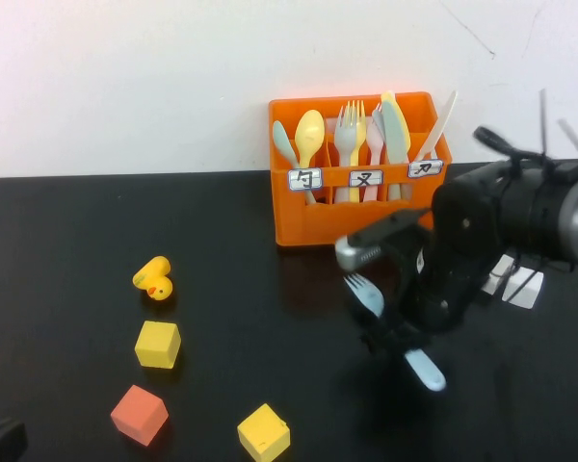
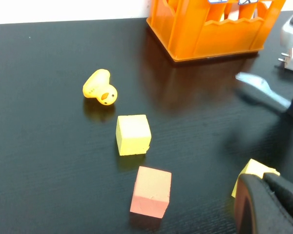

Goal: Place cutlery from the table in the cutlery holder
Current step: Pick up the fork, then place the fork on the box

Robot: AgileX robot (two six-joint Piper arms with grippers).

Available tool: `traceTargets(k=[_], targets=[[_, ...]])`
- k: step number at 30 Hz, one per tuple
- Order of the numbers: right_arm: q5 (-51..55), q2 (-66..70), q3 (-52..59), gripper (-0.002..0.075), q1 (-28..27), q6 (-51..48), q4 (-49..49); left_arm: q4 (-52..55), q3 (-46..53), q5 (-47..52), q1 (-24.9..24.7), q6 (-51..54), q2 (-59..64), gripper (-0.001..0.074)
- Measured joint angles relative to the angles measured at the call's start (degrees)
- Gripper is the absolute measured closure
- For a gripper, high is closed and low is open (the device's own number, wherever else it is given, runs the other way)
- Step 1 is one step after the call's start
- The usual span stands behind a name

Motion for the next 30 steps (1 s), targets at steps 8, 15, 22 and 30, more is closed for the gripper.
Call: traceTargets(k=[8,15,22,30], targets=[[-9.0,-10.7,0.2,0.0558,0.1,-4.6,3.7,0.9,0.0,0.0,0.0,0.0,0.0,0.0736],[-28.1,-14.8,0.2,0.0558,0.1,-8.6,4.0,1.3,0.0,0.0,0.0,0.0,0.0,0.0736],[-46.6,-13.3,0.2,0.0558,0.1,-8.9,4.1,1.5,0.0,0.0,0.0,0.0,0.0,0.0736],[-62.3,-8.8,0.2,0.0558,0.1,-9.5,4.4,1.9,0.0,0.0,0.0,0.0,0.0,0.0736]])
